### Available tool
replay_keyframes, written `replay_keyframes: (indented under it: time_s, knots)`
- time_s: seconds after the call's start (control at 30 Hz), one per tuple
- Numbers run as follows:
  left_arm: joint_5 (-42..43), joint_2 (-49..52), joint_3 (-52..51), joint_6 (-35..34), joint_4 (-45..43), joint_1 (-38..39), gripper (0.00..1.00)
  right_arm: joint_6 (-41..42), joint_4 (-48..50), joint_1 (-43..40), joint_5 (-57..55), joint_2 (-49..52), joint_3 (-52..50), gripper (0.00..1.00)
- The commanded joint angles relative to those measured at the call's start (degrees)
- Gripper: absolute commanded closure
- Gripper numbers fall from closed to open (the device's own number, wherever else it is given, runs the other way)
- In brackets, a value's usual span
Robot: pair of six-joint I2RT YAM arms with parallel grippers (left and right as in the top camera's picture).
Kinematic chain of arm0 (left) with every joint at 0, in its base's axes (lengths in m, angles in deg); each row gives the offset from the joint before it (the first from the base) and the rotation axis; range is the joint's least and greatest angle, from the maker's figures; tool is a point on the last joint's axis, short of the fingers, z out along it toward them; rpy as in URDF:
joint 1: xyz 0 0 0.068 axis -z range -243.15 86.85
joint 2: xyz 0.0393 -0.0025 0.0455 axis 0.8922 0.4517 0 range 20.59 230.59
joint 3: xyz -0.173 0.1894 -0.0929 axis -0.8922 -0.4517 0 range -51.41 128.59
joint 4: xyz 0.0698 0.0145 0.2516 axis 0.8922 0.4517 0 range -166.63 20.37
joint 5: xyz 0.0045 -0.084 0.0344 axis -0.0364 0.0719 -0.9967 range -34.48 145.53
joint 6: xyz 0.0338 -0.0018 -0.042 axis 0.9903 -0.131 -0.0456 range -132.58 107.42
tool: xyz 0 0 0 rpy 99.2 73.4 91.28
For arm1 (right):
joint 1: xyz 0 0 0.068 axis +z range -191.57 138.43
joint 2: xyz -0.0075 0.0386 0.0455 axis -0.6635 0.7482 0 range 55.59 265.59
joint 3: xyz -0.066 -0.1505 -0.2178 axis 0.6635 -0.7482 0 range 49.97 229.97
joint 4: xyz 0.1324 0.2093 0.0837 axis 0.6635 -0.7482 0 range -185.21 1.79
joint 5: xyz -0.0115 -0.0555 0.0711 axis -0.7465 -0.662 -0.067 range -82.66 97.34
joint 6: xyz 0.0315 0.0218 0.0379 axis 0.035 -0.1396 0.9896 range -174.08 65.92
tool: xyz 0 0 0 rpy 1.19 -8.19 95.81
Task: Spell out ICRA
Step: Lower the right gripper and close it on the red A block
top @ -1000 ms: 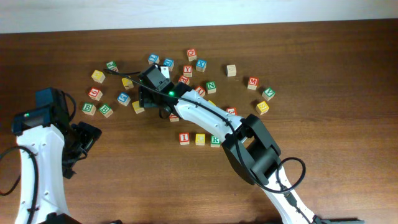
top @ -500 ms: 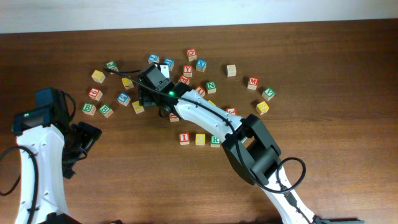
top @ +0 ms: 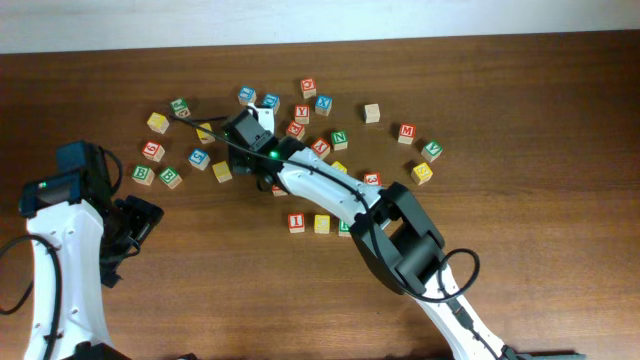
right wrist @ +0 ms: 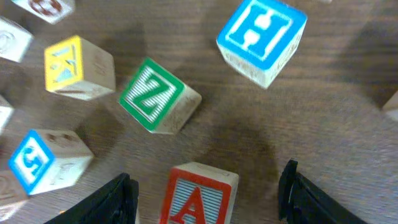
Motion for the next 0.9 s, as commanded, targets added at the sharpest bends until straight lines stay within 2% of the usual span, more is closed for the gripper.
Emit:
replay_keyframes:
  time_s: [0.0, 0.03, 0.07, 0.2, 0.3, 0.63, 0.87]
  knots:
    - [-0.87, -0.81, -0.13, -0.5, 0.07, -0.31, 0.01, 0.26, 0.35, 0.87, -2.49, 1.29, 0.42, 0.36]
    - [-0.87, -0.81, -0.13, -0.5, 0.07, -0.31, 0.01, 0.26, 0.15, 0.85, -2.67, 1.73, 0.42, 0.38]
    - [-0.87, -0.81, -0.13, -0.5, 0.07, -0.31, 0.01, 0.26, 0.13, 0.81, -2.64, 2.14, 0.42, 0.46]
    - [-0.87, -0.81, -0.13, -0.5, 0.04, -0.31, 0.01, 0.26, 0.59, 0.63, -2.67, 2.14, 0.44, 0.59]
    - [-0.87, -0.81, -0.13, -0.5, 0.07, -0.31, 0.01, 0.04, 0.26, 0.55, -2.64, 2.1, 0.44, 0.62]
    - [-0.87, -0.81, -0.13, -0.5, 0.07, -0.31, 0.01, -0.15, -1.88, 0.33, -2.67, -0.5, 0.44, 0.63]
    - [-0.87, -0.81, -0.13, -0.5, 0.07, -0.31, 0.01, -0.17, -4.0, -0.52, -2.64, -1.51, 0.44, 0.7]
